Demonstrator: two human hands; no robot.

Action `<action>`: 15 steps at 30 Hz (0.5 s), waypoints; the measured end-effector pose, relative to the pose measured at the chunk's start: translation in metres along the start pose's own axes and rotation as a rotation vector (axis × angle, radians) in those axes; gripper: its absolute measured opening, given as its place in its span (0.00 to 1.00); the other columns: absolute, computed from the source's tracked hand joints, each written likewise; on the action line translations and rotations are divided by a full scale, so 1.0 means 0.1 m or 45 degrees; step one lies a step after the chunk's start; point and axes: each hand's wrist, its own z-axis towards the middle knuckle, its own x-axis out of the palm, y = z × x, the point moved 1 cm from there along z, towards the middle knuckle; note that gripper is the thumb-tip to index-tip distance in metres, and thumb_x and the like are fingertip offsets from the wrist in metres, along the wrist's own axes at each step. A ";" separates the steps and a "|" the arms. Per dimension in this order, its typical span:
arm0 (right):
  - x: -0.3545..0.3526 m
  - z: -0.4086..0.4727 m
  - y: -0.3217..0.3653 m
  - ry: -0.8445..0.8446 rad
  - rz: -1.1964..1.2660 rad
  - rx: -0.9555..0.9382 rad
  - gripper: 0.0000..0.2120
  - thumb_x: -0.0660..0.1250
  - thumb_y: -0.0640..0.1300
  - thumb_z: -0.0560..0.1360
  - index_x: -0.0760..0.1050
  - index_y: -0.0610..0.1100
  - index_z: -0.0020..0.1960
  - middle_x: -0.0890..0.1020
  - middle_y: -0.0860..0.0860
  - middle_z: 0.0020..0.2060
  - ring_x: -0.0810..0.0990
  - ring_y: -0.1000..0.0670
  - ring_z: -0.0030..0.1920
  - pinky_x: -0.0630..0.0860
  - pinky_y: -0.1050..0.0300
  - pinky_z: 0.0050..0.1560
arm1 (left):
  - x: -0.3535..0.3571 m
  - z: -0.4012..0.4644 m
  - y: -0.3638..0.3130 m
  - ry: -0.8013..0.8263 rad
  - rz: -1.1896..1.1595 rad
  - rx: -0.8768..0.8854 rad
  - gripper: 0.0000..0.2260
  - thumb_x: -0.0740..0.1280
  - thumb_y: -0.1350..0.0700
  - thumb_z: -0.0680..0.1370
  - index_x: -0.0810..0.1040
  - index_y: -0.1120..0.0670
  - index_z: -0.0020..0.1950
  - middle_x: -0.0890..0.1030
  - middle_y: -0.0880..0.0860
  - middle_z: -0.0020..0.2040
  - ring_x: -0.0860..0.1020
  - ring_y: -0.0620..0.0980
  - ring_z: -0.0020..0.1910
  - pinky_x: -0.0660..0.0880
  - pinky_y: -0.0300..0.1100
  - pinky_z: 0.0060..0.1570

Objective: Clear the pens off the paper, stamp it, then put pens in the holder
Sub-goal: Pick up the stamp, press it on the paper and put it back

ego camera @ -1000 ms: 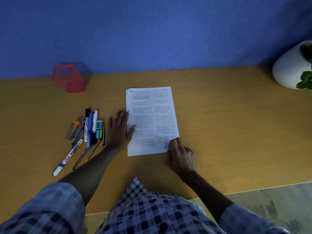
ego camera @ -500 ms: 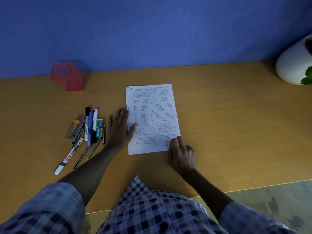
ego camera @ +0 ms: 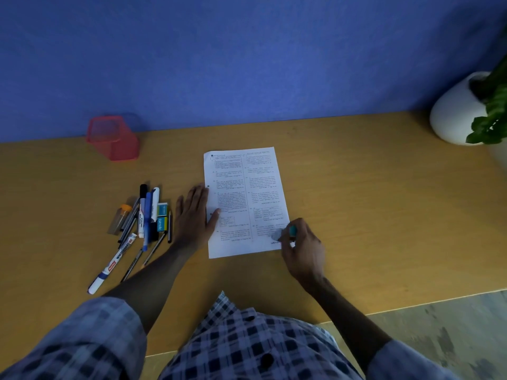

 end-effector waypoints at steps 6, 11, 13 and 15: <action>-0.37 0.07 -0.07 -0.184 0.794 0.317 0.09 0.60 0.40 0.79 0.72 0.49 0.41 0.79 0.57 0.32 0.74 0.56 0.31 0.69 0.57 0.30 | 0.00 0.00 0.00 0.007 0.023 0.002 0.31 0.50 0.38 0.80 0.54 0.55 0.79 0.58 0.53 0.79 0.53 0.53 0.79 0.51 0.56 0.77; -0.60 0.16 -0.09 -0.111 1.274 0.633 0.09 0.60 0.38 0.77 0.73 0.48 0.40 0.73 0.51 0.31 0.70 0.53 0.29 0.61 0.57 0.31 | 0.01 0.00 0.01 0.019 0.038 -0.002 0.31 0.49 0.38 0.80 0.54 0.54 0.79 0.57 0.53 0.79 0.53 0.53 0.79 0.51 0.57 0.77; -0.65 0.19 -0.07 -0.029 1.444 0.711 0.06 0.60 0.42 0.77 0.75 0.48 0.43 0.74 0.52 0.32 0.71 0.54 0.31 0.62 0.57 0.33 | 0.01 0.00 0.01 0.016 0.045 0.003 0.32 0.49 0.38 0.80 0.54 0.54 0.79 0.57 0.54 0.79 0.54 0.53 0.79 0.52 0.57 0.77; -0.69 0.23 -0.06 0.040 1.640 0.763 0.08 0.60 0.46 0.78 0.78 0.49 0.46 0.74 0.54 0.32 0.71 0.55 0.32 0.63 0.59 0.33 | 0.02 0.00 0.02 0.009 0.040 0.006 0.31 0.49 0.38 0.80 0.54 0.54 0.79 0.57 0.53 0.79 0.54 0.53 0.79 0.52 0.57 0.77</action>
